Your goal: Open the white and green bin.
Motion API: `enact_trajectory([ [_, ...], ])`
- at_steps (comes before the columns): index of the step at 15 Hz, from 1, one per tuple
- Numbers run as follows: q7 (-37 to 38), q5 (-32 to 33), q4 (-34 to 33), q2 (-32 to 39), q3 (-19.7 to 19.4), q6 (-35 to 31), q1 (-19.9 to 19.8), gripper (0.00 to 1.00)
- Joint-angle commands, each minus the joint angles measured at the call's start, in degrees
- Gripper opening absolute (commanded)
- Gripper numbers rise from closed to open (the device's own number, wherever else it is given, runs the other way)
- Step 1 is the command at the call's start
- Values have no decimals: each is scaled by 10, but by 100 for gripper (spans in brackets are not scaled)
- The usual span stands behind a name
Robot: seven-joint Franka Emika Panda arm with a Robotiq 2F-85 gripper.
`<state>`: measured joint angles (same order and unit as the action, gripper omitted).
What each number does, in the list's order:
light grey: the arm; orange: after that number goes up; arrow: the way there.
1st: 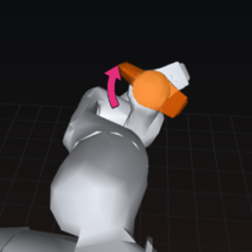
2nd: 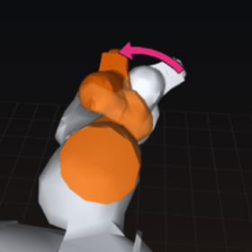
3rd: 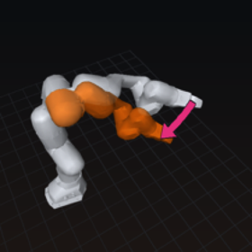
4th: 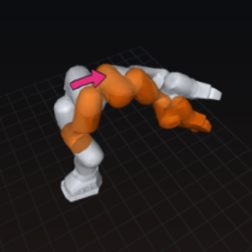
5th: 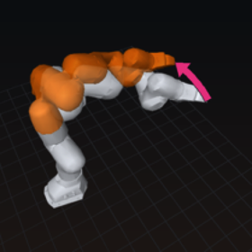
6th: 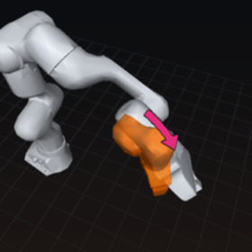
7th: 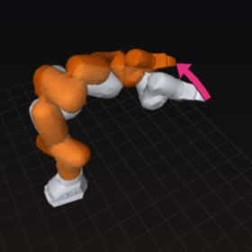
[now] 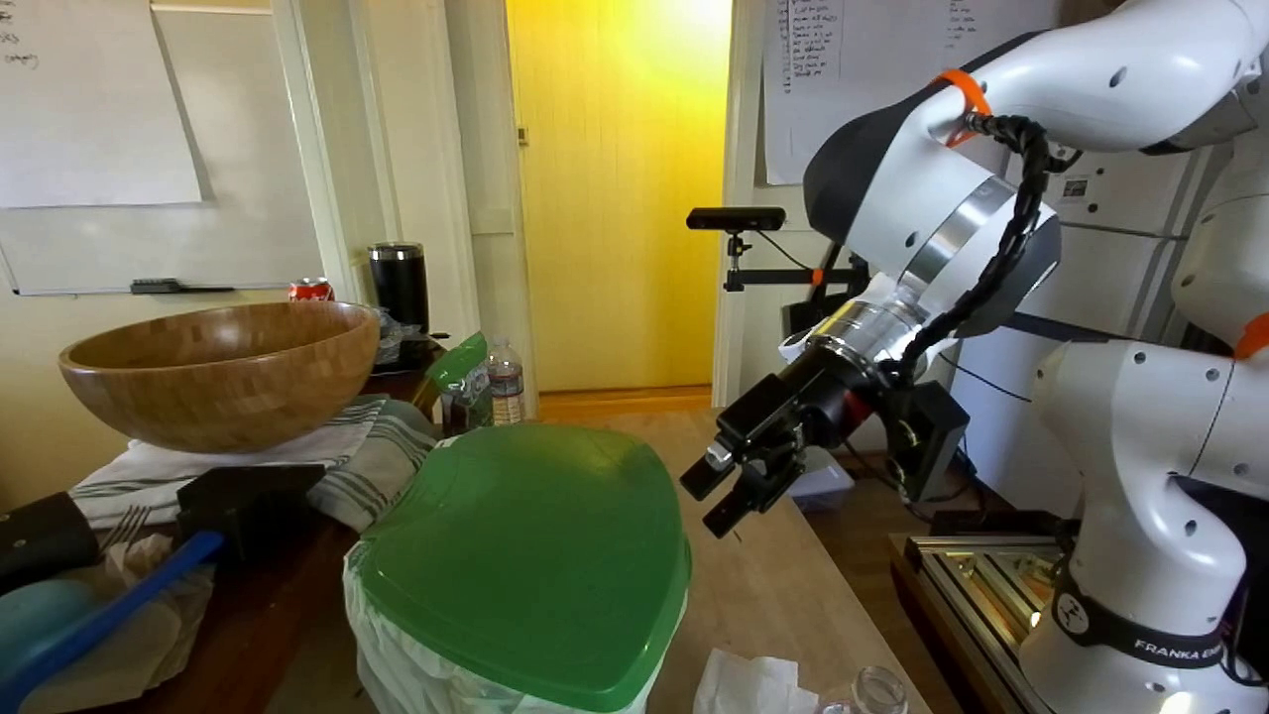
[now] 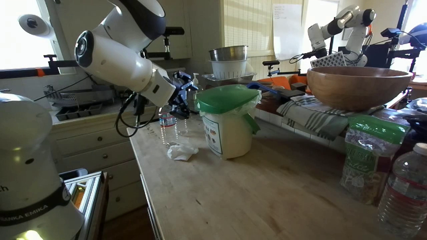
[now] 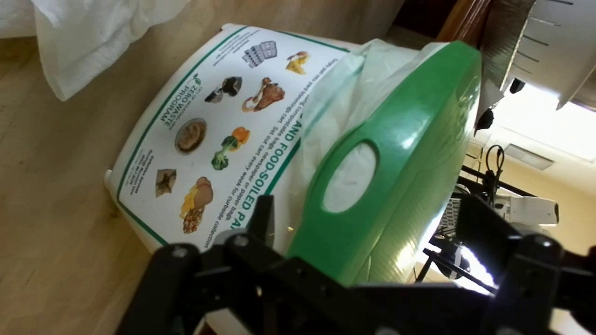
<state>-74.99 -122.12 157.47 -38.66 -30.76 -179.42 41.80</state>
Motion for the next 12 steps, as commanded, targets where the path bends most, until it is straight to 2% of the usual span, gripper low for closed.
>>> enact_trajectory([
  [1, -12, -26, 0, 18, 15, 30, -26, 100],
  [12, -20, -45, 0, 17, 41, 64, -63, 100],
])
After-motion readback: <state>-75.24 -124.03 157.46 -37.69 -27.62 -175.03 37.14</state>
